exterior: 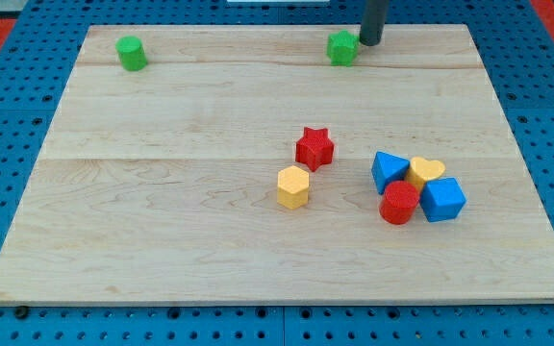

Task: Push the green star slightly upwards

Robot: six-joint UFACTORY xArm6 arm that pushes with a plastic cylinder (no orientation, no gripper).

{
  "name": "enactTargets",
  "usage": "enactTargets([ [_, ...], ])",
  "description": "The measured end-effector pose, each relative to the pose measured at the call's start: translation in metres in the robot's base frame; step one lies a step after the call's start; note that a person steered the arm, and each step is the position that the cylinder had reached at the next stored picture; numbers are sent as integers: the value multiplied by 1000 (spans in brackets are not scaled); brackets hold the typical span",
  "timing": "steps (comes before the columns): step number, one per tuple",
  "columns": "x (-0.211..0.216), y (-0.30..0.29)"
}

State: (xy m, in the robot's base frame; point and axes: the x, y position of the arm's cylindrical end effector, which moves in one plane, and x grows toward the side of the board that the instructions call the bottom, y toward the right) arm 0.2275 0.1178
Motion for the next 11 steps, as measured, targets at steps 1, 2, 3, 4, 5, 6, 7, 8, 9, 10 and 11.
enactTargets([
  [1,34,-61],
  [2,45,-34],
  [3,68,-30],
  [4,95,-15],
  [5,98,-69],
  [6,99,-90],
  [7,87,-88],
  [8,62,-87],
  [9,41,-87],
  [10,53,-87],
  [11,60,-87],
])
